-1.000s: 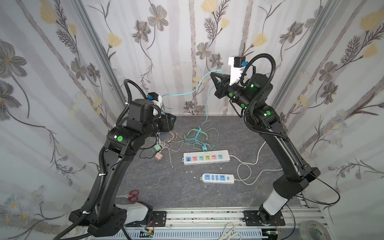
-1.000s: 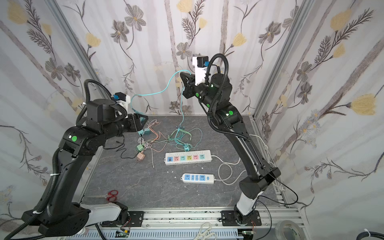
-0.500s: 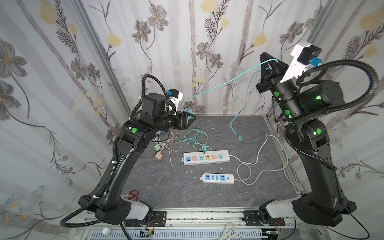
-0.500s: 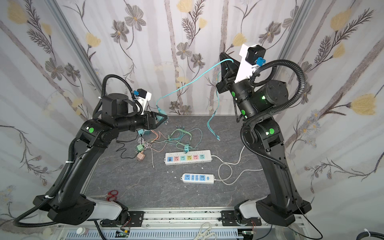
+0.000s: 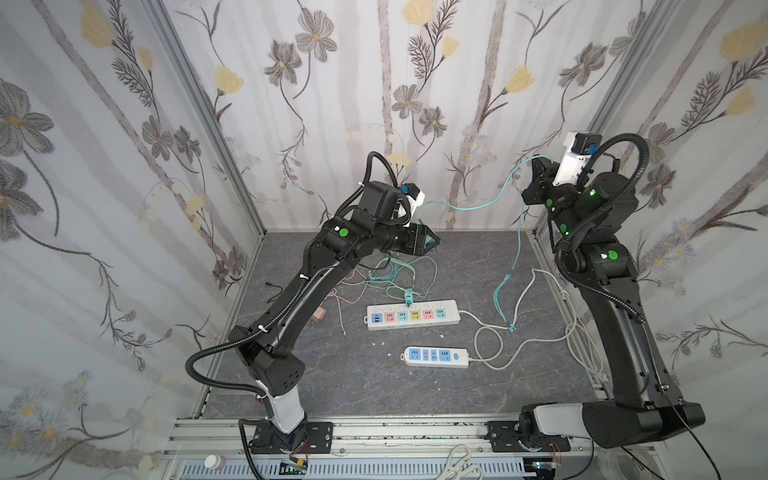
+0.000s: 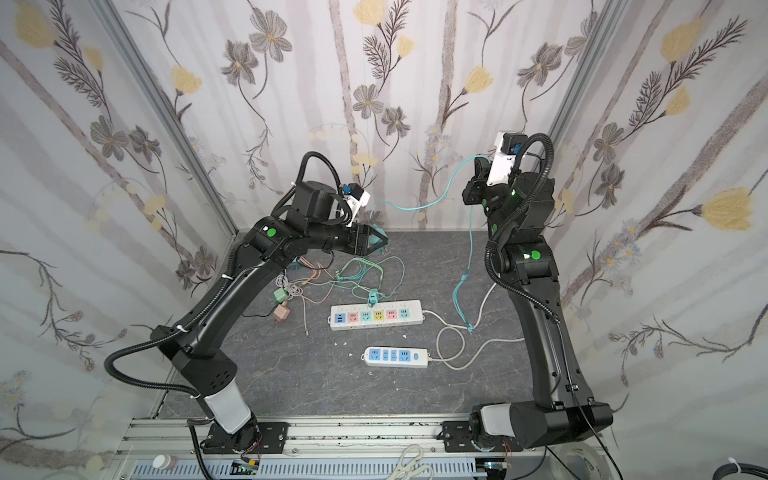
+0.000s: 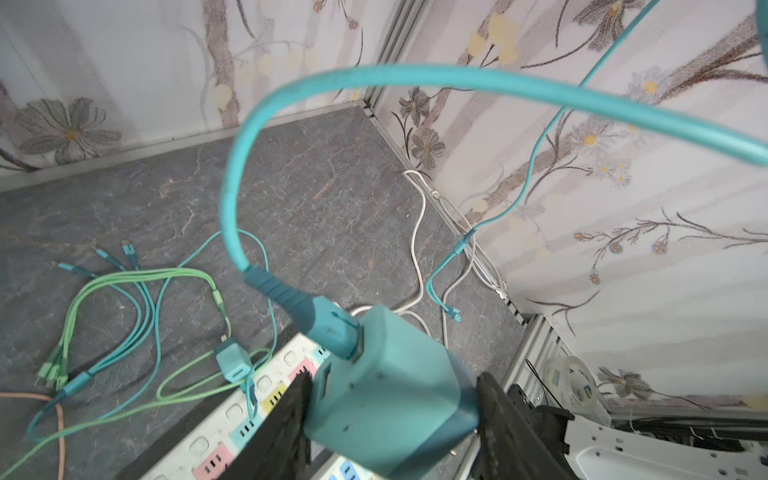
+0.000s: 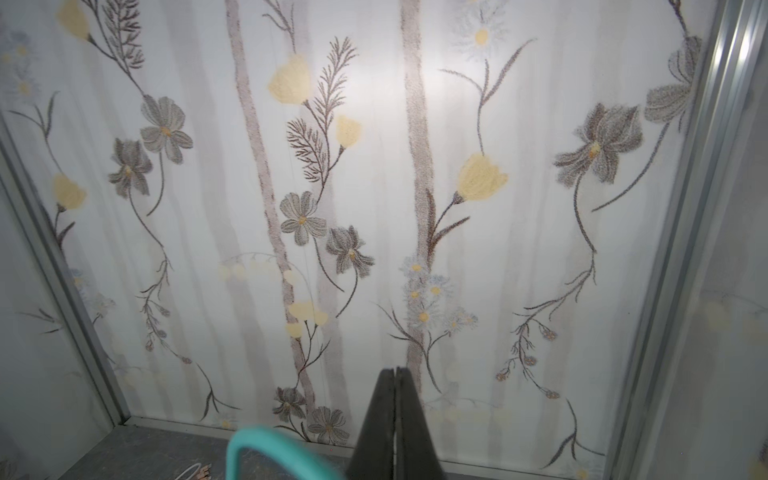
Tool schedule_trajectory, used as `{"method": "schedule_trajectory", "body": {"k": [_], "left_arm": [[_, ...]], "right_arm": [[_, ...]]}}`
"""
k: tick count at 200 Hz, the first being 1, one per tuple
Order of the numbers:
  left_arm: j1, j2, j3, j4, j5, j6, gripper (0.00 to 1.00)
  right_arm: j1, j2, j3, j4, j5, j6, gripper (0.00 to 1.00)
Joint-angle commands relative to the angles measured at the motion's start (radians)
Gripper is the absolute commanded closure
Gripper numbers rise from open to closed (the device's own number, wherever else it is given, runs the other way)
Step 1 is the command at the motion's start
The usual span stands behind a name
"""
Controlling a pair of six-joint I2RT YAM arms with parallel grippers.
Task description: Insert the plug
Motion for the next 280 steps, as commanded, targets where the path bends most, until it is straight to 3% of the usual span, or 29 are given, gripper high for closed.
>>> {"method": "schedule_trajectory", "body": {"k": [1,24,48,71,92,109,124,143,162,174,190,226,259,280], "left_arm": [[-0.005,0.127,0.201,-0.042,-0.101,0.033,0.76],[-0.010,0.281,0.428,-0.054,-0.130,0.018,0.76],[-0.014,0.342,0.438,0.022,-0.063,-0.005,0.76],[-0.024,0.374,0.383,0.042,-0.051,0.005,0.76],[-0.032,0.387,0.287,0.071,-0.037,0.017,0.77],[-0.042,0.399,0.207,0.098,-0.018,0.046,0.77],[-0.057,0.409,0.158,0.105,-0.004,0.091,0.77],[-0.081,0.430,0.150,0.073,0.008,0.159,0.77],[-0.098,0.444,0.147,0.046,0.015,0.219,0.77],[-0.102,0.447,0.144,0.026,0.024,0.249,0.77],[-0.104,0.433,0.106,0.017,0.040,0.298,0.78],[-0.104,0.349,-0.069,0.075,0.027,0.393,0.79],[-0.104,0.327,-0.130,0.105,0.050,0.427,0.79],[-0.106,0.324,-0.151,0.119,0.069,0.453,0.82]], "right_arm": [[-0.054,0.087,0.091,0.033,-0.081,0.068,1.00],[-0.090,0.193,0.244,-0.010,-0.121,0.060,1.00],[-0.113,0.245,0.269,-0.028,-0.146,0.065,1.00],[-0.133,0.241,0.167,-0.040,-0.147,0.055,1.00],[-0.160,0.204,-0.028,-0.037,-0.150,0.078,0.96],[-0.182,0.158,-0.210,-0.035,-0.162,0.115,0.73],[-0.194,0.105,-0.357,-0.052,-0.144,0.149,0.60],[-0.202,0.021,-0.495,-0.116,-0.124,0.184,0.31],[-0.202,-0.040,-0.586,-0.233,-0.030,0.219,0.10],[-0.203,-0.074,-0.649,-0.284,0.056,0.247,0.02],[-0.211,-0.112,-0.714,-0.348,0.125,0.276,0.01],[-0.216,-0.238,-0.861,-0.407,0.115,0.289,0.01],[-0.216,-0.369,-0.924,-0.441,-0.071,0.291,0.01],[-0.216,-0.412,-0.935,-0.465,-0.287,0.286,0.01]]}}
